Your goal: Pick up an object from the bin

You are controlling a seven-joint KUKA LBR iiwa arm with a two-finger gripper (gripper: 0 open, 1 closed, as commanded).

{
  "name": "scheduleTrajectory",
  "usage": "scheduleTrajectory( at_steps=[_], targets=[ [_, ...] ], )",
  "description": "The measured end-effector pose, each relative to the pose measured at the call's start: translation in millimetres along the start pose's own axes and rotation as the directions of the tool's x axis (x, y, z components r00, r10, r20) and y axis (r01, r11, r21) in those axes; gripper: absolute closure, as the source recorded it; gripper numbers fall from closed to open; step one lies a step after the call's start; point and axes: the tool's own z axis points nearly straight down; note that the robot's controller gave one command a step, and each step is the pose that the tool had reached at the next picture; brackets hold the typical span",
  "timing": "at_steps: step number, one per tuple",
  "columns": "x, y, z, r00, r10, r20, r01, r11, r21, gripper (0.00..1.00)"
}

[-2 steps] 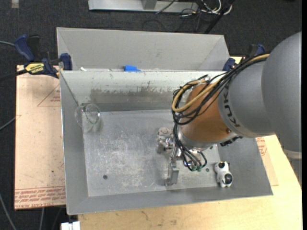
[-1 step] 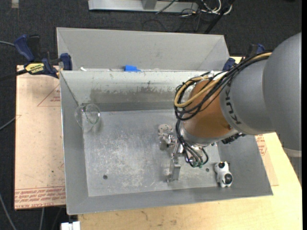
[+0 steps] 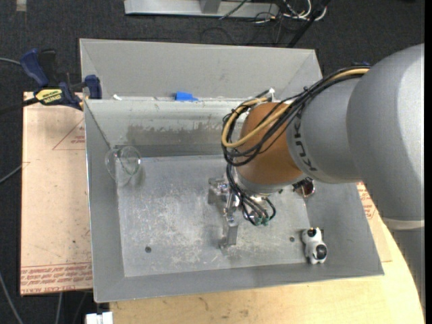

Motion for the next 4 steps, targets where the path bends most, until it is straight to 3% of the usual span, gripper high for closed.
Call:
scheduleTrajectory(
  at_steps=[1,2,3,4],
  targets=[
    [-58.5,1.9,-0.2,0.999,-0.037,0.000,0.037,0.999,-0.004,0.00],
    [-98.0,-8.2,0.1,1.000,-0.002,0.003,0.002,1.000,-0.003,0.00],
    [-78.0,-34.4,0.3,0.996,0.087,0.000,-0.087,0.996,-0.003,0.00],
    [-56.5,-60.7,-8.3,0.986,0.165,-0.001,-0.165,0.986,-0.001,1.00]
  ],
)
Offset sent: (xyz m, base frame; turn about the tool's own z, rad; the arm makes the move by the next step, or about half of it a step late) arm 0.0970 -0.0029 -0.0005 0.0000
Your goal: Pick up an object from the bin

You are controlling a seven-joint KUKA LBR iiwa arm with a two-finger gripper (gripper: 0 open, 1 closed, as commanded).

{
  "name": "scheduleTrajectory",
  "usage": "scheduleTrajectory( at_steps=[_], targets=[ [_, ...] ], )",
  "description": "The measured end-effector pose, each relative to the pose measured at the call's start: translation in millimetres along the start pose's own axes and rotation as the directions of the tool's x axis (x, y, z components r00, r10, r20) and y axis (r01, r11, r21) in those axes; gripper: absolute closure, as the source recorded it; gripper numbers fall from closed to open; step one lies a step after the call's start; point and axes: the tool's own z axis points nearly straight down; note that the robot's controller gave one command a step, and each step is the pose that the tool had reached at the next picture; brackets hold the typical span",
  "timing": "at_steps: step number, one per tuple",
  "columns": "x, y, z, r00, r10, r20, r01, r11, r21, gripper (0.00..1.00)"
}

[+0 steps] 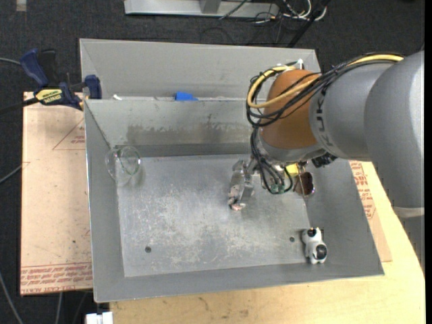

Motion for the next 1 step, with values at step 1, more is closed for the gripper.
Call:
scheduleTrajectory(
  at_steps=[1],
  targets=[
    [0.0,0.1,0.0,1.000,0.000,0.000,0.000,1.000,0.000,1.00]
  ],
)
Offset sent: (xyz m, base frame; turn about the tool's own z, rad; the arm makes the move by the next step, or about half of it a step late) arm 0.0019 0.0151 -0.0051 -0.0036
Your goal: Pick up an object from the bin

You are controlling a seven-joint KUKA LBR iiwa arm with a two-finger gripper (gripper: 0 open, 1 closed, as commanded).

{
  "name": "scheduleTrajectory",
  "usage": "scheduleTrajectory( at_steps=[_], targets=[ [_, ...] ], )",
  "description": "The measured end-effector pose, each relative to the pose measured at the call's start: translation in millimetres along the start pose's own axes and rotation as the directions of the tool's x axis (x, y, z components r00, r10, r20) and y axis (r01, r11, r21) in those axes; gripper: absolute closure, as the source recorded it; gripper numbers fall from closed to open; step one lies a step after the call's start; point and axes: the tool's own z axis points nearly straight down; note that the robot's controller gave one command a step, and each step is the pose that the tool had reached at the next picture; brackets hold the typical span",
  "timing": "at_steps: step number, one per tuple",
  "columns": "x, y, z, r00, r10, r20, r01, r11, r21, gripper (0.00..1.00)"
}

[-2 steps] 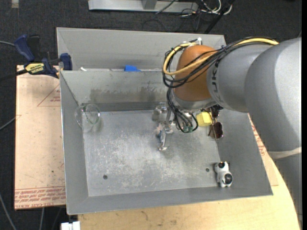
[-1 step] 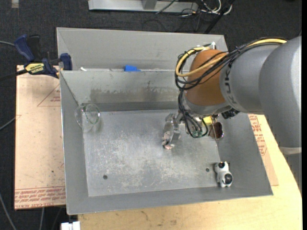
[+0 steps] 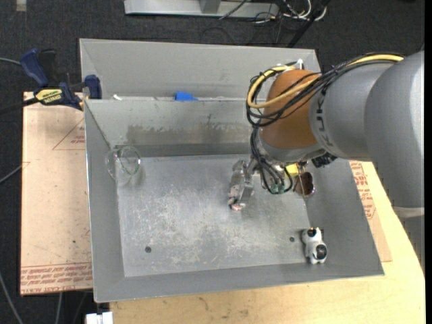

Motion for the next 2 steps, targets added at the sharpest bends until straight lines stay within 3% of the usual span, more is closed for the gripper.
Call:
scheduleTrajectory(
  at_steps=[1,2],
  targets=[
    [-1.5,10.9,2.8,1.000,-0.003,0.003,0.003,1.000,0.000,1.00],
    [4.9,23.1,-49.0,1.000,-0.010,-0.005,0.010,1.000,0.000,1.00]
  ],
)
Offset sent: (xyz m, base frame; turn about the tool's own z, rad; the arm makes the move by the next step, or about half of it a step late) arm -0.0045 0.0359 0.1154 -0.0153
